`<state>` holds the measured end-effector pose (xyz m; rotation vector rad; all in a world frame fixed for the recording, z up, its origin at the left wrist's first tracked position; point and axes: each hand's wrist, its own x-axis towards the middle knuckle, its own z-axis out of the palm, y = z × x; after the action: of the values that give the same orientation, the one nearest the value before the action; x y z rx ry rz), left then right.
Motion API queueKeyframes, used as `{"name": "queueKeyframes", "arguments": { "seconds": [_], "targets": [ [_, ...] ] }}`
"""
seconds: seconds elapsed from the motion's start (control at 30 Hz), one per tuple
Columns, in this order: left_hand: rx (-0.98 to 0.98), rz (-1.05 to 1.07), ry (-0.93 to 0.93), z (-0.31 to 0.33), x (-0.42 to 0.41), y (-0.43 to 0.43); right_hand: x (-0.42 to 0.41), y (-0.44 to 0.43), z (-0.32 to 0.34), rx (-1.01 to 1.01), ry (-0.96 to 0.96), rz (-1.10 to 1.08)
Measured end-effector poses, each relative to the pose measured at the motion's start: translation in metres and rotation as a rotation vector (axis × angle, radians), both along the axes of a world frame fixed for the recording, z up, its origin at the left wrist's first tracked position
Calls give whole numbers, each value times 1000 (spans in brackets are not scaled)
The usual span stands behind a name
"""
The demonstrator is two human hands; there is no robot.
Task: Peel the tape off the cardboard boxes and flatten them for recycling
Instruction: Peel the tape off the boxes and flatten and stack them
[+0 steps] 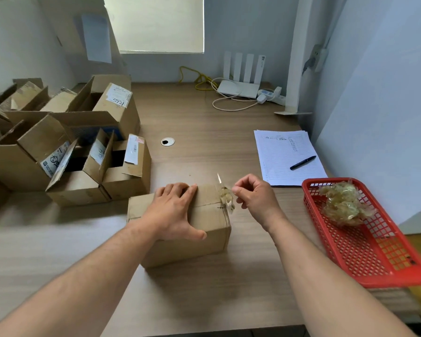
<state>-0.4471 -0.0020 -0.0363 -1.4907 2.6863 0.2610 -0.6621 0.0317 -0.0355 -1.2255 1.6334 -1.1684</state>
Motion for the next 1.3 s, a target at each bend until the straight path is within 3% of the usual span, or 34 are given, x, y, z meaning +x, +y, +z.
{"name": "queueKeyframes", "arguments": {
  "seconds": [0.27, 0.37, 0.5, 0.67, 0.73, 0.83, 0.87, 1.1, 1.3],
  "targets": [
    [25, 22, 30, -6, -2, 0, 15, -7, -11, 39, 125, -173],
    [31, 20, 31, -8, -2, 2, 17, -13, -1, 113, 118, -124],
    [42, 20, 25, -8, -2, 1, 22, -20, 4, 165, 366, 12],
    [47, 23, 30, -5, -3, 2, 28, -21, 1, 96, 536, -49],
    [55, 29, 37, -4, -2, 3, 23, -14, -2, 116, 409, -131],
    [58, 33, 31, -4, -2, 4, 18, 0, -12, 201, -31, -205],
    [55, 34, 28, -4, -2, 4, 16, 4, -15, 207, -93, -198],
    [55, 51, 36, -3, -5, 3, 3, 20, -9, 184, -44, 30],
    [61, 52, 27, -3, -5, 6, 4, 13, -14, 236, 230, 54]
  ]
}}
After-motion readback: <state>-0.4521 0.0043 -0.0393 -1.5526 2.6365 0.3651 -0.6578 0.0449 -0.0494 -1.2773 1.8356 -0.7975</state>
